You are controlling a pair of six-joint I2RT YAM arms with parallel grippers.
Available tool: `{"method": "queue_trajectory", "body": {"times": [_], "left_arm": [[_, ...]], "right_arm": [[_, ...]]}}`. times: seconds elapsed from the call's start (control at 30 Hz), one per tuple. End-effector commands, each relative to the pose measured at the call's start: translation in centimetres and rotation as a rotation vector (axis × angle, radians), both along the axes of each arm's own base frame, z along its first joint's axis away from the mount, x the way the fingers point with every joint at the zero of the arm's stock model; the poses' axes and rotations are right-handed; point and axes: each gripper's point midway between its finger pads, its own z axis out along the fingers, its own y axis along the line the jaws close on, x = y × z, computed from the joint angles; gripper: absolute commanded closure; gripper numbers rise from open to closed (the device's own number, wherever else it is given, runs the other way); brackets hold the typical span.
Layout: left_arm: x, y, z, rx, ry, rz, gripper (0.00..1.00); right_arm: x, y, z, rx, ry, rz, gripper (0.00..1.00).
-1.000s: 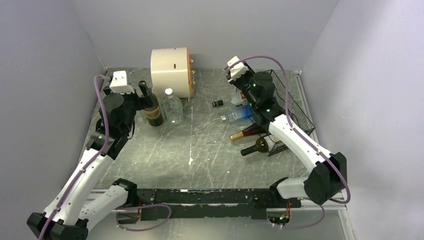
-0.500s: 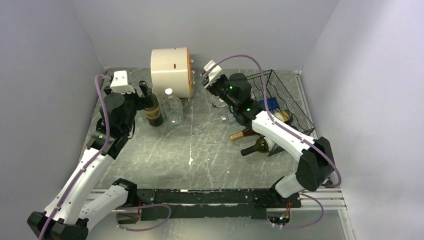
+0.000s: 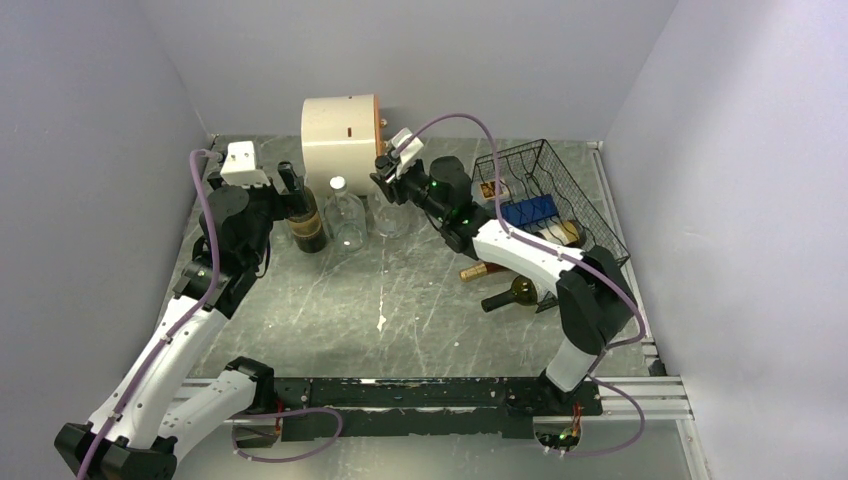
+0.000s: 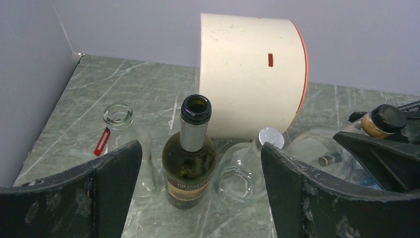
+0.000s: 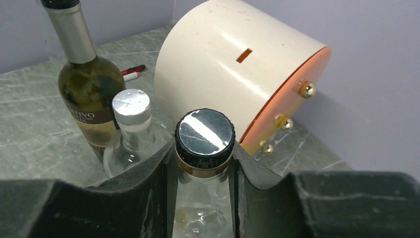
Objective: Take the wine bottle off the wine rack
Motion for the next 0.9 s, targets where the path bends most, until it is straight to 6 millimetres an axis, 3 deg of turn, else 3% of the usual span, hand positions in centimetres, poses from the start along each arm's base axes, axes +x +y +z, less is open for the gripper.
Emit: {"method": "queue_trajectory", "body": {"times": [0.0,0.43,0.87], "left_arm": [[0.0,0.1,1.1,-0.018,-0.038,0.001,0.07],[0.0,0.1,1.1,-0.019,-0.038,-0.001,0.07],[0.0,0.1,1.1,-0.019,-0.037,-0.002,0.07]], "right_arm": [[-0.5,0.3,10.2,0.288,-0.219,0.028,1.0],[0.6,1.1,6.4,0.365,-0.126,0.026,1.0],[-0.4,2.2,2.9,0.321,-0.134,0.072,1.0]]}}
